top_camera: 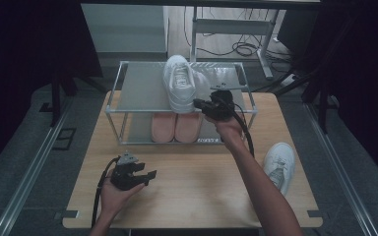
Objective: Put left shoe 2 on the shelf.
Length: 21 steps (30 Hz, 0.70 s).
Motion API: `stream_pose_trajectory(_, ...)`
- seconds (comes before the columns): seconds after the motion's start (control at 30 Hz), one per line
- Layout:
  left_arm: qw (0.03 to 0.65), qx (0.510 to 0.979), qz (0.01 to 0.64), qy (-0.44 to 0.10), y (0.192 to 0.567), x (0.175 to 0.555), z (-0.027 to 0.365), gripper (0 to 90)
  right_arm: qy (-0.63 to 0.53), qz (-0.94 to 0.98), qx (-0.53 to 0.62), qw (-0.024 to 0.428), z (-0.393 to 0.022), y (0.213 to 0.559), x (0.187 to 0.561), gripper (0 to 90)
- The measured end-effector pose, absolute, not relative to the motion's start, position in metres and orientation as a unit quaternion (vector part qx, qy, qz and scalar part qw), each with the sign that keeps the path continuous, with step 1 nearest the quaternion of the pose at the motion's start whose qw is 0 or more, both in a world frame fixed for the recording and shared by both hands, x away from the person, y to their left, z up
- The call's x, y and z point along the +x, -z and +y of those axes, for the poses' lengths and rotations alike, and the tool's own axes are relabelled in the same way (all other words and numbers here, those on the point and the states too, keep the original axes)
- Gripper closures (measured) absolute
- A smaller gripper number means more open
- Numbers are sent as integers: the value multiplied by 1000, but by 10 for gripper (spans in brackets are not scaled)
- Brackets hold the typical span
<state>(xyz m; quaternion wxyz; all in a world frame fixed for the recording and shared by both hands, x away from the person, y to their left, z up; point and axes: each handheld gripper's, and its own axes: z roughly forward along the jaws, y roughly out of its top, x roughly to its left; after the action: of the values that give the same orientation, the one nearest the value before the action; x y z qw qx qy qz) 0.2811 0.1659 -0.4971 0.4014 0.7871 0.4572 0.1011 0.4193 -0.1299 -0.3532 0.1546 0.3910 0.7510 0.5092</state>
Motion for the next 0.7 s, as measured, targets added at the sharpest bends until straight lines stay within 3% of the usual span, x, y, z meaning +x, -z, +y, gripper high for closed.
stream_pose_trajectory(0.7,403,785,458,-102,496,281,169,404,-513,762,368,141,-94,354,418,898)
